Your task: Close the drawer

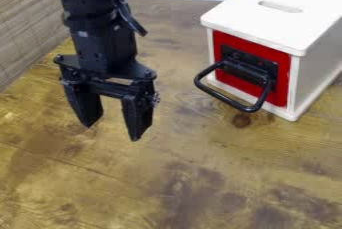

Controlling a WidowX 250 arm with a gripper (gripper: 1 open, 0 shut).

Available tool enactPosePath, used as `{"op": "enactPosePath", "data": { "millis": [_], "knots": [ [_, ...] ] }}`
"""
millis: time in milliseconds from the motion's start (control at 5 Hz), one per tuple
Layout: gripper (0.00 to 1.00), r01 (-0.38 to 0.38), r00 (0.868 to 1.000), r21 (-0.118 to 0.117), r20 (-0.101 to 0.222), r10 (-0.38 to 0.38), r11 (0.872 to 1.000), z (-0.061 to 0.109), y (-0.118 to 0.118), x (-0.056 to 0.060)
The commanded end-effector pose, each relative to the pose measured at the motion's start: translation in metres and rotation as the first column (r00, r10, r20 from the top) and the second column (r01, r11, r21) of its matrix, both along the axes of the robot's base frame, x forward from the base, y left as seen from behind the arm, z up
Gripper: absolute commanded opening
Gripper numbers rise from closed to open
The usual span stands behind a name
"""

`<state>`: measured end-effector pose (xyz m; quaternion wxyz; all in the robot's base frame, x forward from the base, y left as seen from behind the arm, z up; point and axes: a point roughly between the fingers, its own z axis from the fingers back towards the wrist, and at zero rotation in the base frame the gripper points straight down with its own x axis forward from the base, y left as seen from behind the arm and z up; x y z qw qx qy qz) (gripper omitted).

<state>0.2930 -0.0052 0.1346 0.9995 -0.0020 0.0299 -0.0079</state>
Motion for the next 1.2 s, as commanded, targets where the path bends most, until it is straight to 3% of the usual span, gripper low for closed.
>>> {"op": "enactPosePath", "data": {
  "millis": [0, 200, 400, 800, 1000],
  "knots": [
    [1.00, -0.018, 1.000, -0.001, -0.008, 0.018, 1.000, -0.011, 0.018, 0.004],
    [1.00, -0.046, 0.999, 0.002, -0.013, 0.046, 0.999, -0.014, 0.022, 0.003],
    [1.00, -0.041, 0.999, 0.010, -0.002, 0.041, 0.999, -0.005, 0.020, 0.000],
    [1.00, -0.068, 0.997, 0.020, 0.038, 0.067, 0.997, 0.024, 0.029, 0.015],
    [1.00, -0.010, 0.999, 0.027, 0.042, 0.009, 1.000, 0.018, 0.021, 0.013]
  ]
}}
